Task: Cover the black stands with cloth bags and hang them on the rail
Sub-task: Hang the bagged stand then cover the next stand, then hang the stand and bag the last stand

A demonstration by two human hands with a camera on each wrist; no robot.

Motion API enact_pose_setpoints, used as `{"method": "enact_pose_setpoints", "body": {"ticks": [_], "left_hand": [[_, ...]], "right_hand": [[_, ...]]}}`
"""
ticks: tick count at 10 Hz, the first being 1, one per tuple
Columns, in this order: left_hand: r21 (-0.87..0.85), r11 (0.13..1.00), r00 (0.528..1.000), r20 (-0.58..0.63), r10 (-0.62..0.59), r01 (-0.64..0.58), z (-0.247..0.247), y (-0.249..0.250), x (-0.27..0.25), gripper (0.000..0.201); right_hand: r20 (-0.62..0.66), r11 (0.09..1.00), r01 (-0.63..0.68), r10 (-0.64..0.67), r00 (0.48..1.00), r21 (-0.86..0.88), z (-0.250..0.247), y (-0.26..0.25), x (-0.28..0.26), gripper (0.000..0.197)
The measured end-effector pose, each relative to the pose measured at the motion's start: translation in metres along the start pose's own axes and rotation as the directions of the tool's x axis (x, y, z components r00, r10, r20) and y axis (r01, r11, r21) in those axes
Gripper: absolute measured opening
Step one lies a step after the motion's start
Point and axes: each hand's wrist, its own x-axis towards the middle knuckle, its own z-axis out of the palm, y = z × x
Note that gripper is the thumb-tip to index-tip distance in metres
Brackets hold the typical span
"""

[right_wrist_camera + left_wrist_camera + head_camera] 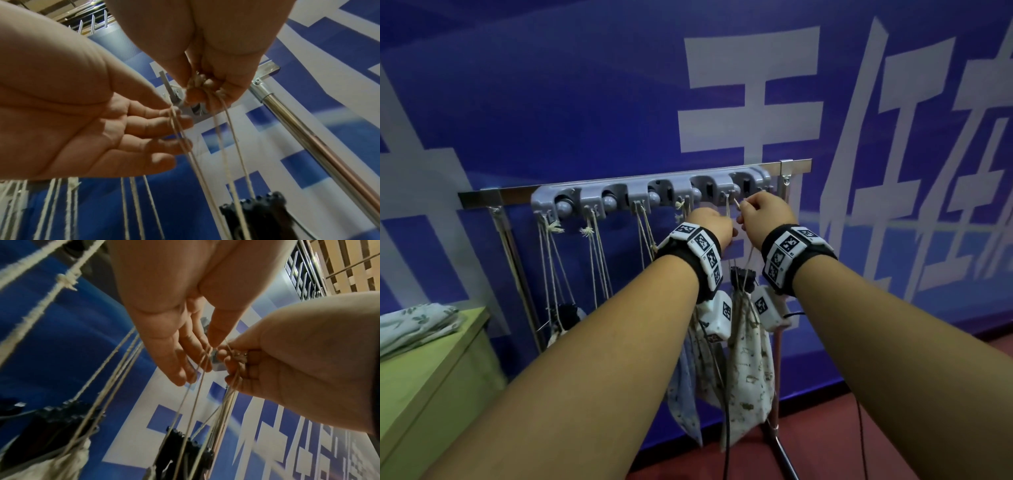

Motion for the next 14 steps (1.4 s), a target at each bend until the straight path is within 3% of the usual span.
{"method": "enact_pose_setpoints", "body": {"ticks": [1, 2, 3, 6, 7, 11, 13, 14], "left_hand": [[0.093, 0.996, 0.998, 0.067, -0.012, 0.005, -0.003, -0.014, -0.006, 0.020], [0.171, 0.985, 0.994, 0.096, -0.045, 0.029, -0.009, -0.023, -0.018, 0.015], [0.150, 0.985, 0.989, 0.110, -0.099, 0.082, -0.022, -0.028, -0.048, 0.004], [0.030, 0.973, 0.965, 0.126, -0.230, 0.229, -0.083, -0.031, -0.132, 0.012], [0.017, 0.976, 0.971, 0.097, -0.216, 0.216, -0.117, -0.035, -0.151, 0.012], [0.006, 0.974, 0.973, -0.027, -0.228, 0.228, -0.307, -0.070, -0.220, 0.008], [-0.023, 0.968, 0.950, -0.185, -0.250, 0.250, -0.433, -0.093, -0.248, 0.012], [-0.051, 0.961, 0.915, -0.295, -0.274, 0.272, -0.499, -0.111, -0.266, 0.012]], "right_hand": [[0.039, 0.998, -0.047, 0.049, 0.998, -0.033, -0.006, 0.003, -0.015, 0.021], [0.095, 0.994, -0.093, 0.098, 0.991, -0.063, -0.010, 0.005, -0.033, 0.032], [0.165, 0.989, -0.116, 0.130, 0.978, -0.092, -0.011, 0.000, -0.056, 0.031], [0.261, 0.985, -0.173, 0.166, 0.951, 0.003, 0.010, -0.036, -0.122, 0.026], [0.296, 0.984, -0.175, 0.162, 0.941, 0.017, 0.024, -0.059, -0.143, 0.027], [0.486, 0.987, -0.138, 0.082, 0.870, 0.080, 0.125, -0.189, -0.241, 0.021], [0.621, 0.993, -0.083, 0.016, 0.784, 0.079, 0.200, -0.263, -0.293, 0.017], [0.692, 0.998, -0.001, -0.046, 0.720, 0.067, 0.238, -0.300, -0.317, 0.022]]}}
